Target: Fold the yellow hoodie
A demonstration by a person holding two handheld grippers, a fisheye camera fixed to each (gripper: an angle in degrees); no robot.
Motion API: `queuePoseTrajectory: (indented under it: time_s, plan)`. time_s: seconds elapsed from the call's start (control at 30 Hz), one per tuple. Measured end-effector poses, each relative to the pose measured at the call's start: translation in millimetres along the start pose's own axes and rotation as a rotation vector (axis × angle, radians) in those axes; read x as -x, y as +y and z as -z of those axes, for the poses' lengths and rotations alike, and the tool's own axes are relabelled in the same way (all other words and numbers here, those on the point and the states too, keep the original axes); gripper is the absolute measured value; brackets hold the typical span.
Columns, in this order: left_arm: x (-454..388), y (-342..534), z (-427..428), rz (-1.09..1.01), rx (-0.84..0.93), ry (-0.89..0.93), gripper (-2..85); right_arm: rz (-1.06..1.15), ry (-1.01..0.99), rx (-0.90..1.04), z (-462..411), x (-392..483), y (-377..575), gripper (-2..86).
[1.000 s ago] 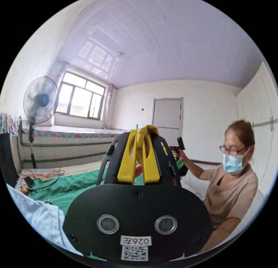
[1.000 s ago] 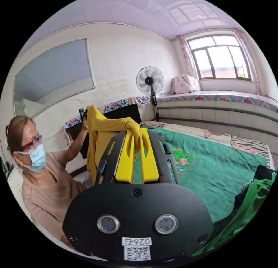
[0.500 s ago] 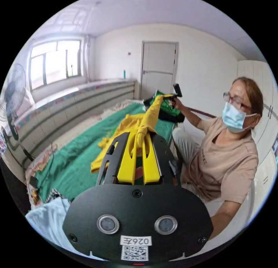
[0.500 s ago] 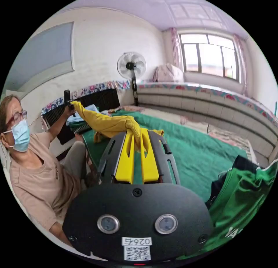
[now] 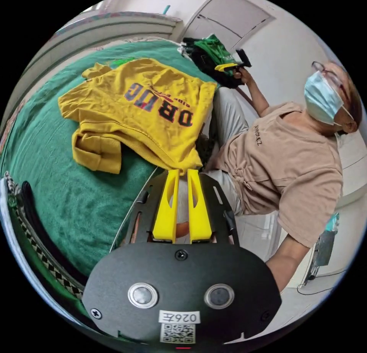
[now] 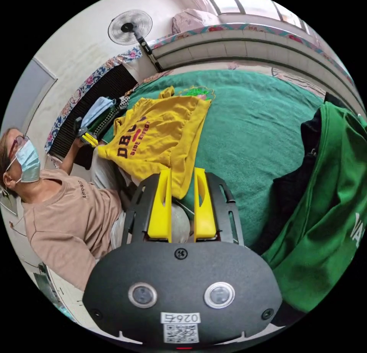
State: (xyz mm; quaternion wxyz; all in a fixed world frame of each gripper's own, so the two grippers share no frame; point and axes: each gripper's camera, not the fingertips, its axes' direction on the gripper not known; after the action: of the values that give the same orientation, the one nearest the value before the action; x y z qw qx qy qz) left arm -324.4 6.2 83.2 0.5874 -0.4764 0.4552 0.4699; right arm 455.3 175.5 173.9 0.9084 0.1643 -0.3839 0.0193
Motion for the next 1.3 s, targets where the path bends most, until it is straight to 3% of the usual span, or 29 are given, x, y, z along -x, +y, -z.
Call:
queuePoseTrajectory:
  time_s: [0.1, 0.17, 0.23, 0.47, 0.6, 0.7, 0.8, 0.87, 1.0, 1.13, 1.2, 1.3]
  plan:
    - [6.8, 44.6, 76.8, 0.075, -0.446, -0.095, 0.3, 0.014, 0.051, -0.137, -8.7, 10.7, -16.2, 6.7]
    - [30.7, 65.1, 118.0, 0.174, -0.847, -0.143, -0.5, 0.035, 0.011, -0.151, -50.8, 12.3, -59.8, 6.3]
    - [62.0, 41.1, 125.6, 0.228, -0.917, -0.128, -0.5, 0.039, -0.033, -0.137, -96.5, 10.4, -102.1, 5.5]
    - [192.2, -131.9, 96.6, 0.448, -0.599, -0.168, 6.5, -0.019, -0.242, -0.123, -267.0, 10.8, -253.9, 4.6]
    - [215.9, -176.2, 87.8, 0.468, -0.468, -0.260, 11.5, 0.033, -0.249, -0.065, -345.1, 53.0, -321.5, 5.0]
    - [234.9, -196.7, 76.0, 0.456, -0.398, -0.194, 13.7, 0.040, -0.251, -0.001, -423.3, 91.1, -369.1, 6.6]
    - [254.5, -212.7, 54.3, 0.455, -0.261, -0.062, 9.4, 0.001, -0.207, 0.112, -511.5, 119.5, -400.6, 7.9]
    - [250.7, -222.0, 46.2, 0.396, -0.164, 0.001, 0.6, -0.011, -0.217, 0.195, -563.1, 135.7, -409.8, 6.3]
    - [200.1, -220.7, 75.6, 0.143, -0.318, 0.047, -0.6, -0.008, -0.174, 0.165, -565.6, 142.1, -406.8, 3.1]
    - [128.1, -185.2, 149.7, -0.106, -0.749, 0.088, -0.7, -0.003, -0.092, 0.157, -546.3, 132.2, -395.7, 3.3]
    - [111.8, -171.2, 173.9, -0.076, -0.809, 0.010, -0.6, 0.014, -0.057, 0.182, -540.9, 133.0, -391.4, 5.1]
    - [112.8, -153.8, 182.9, 0.154, -0.667, -0.312, 0.5, 0.062, -0.043, 0.202, -520.2, 142.1, -379.7, 8.7]
